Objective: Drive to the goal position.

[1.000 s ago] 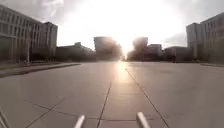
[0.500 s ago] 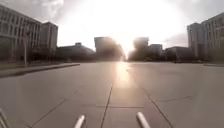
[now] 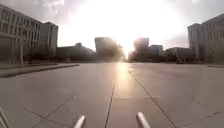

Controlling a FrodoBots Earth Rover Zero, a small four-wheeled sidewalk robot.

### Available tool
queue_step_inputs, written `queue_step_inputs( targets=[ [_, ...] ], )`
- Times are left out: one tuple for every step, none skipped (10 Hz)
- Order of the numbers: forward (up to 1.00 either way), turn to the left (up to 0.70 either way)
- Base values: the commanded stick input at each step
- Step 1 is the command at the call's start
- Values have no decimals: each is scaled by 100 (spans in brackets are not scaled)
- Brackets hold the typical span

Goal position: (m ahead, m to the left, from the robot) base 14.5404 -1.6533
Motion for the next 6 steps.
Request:
queue_step_inputs(
  targets=[
    [100, 0],
    [100, 0],
    [100, 0],
    [100, 0],
    [100, 0],
    [100, 0]
  ],
)
